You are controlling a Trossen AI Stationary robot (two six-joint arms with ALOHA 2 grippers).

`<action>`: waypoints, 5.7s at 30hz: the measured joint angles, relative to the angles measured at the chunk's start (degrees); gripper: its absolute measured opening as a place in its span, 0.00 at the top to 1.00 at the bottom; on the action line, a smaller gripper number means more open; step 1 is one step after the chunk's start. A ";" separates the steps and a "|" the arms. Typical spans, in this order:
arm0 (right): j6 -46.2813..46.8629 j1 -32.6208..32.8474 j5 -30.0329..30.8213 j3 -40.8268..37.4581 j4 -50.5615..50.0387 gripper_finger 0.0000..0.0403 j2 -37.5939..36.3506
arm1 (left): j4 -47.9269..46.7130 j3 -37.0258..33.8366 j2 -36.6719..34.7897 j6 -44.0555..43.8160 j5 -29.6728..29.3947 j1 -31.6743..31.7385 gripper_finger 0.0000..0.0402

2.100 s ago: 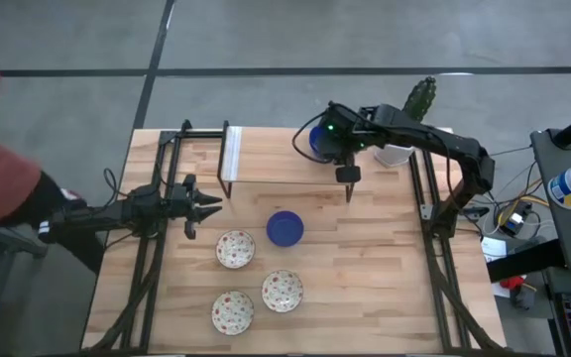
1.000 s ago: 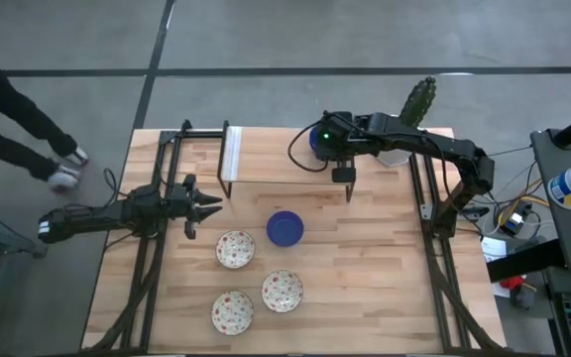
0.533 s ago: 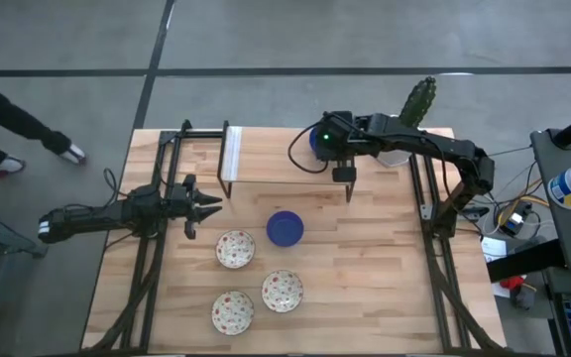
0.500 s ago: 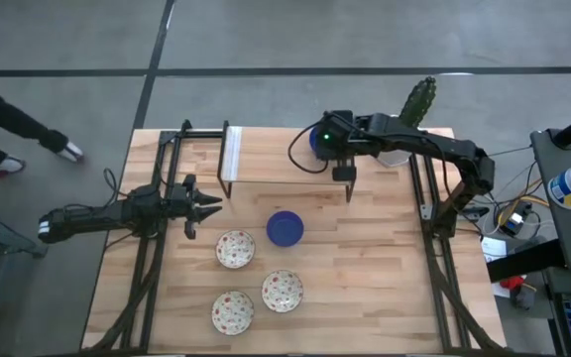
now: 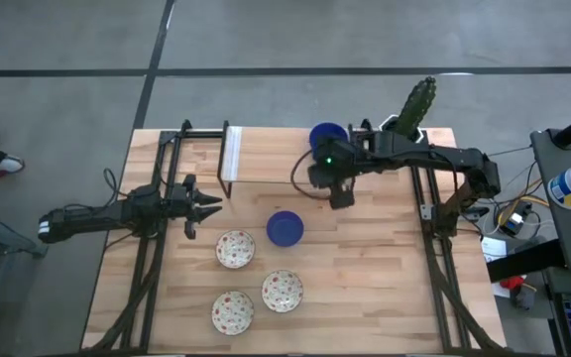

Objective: Pick & Place Mini bowls
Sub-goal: Stack the violet bowl on top of the violet bowl on the shelf

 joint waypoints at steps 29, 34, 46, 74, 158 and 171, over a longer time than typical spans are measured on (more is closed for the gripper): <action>-6.11 15.94 -7.77 -0.99 7.08 0.68 16.55 | 0.00 0.00 0.06 0.00 -0.02 -0.02 0.74; -7.51 16.22 -7.77 -1.03 6.99 0.69 20.19 | 0.00 0.00 0.06 -0.01 0.00 0.00 0.74; -7.53 15.80 -7.15 -1.37 8.94 0.70 22.19 | 0.00 -0.01 0.06 -0.02 -0.01 0.00 0.74; -7.38 12.59 -7.11 -9.22 18.88 0.73 22.38 | 0.00 -0.01 0.06 -0.02 0.00 -0.01 0.74; 1.06 -0.82 15.22 -7.59 4.01 0.98 -8.15 | 0.00 -0.01 0.06 -0.01 0.00 0.00 0.74; -3.15 -12.81 6.45 -4.16 1.25 0.98 -5.43 | 0.00 0.00 0.06 -0.01 -0.01 0.00 0.74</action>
